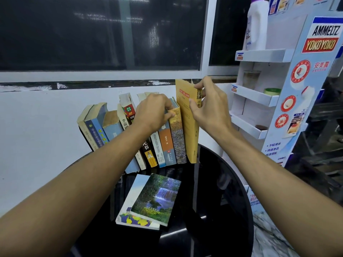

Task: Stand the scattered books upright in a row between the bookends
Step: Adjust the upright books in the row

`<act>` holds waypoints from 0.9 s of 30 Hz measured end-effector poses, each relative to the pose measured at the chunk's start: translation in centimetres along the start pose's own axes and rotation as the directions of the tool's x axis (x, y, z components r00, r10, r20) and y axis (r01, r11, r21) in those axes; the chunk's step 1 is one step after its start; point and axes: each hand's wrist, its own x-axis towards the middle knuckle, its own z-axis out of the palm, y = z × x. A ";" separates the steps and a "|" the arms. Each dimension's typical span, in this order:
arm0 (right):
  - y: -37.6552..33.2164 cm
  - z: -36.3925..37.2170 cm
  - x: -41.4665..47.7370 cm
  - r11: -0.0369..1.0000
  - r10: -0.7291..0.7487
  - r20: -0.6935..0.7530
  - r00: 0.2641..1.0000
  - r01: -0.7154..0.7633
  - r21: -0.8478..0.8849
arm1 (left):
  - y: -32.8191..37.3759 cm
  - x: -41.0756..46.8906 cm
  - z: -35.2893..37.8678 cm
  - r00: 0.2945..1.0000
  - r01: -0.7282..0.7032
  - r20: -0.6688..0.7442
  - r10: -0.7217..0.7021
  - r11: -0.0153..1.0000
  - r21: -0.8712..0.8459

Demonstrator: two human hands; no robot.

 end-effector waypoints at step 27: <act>-4.6 -5.9 7.6 0.982 -0.190 -0.255 0.948 0.177 -0.072 | -0.7 -0.4 -0.3 1.000 0.009 -0.011 -0.009 0.998 -0.061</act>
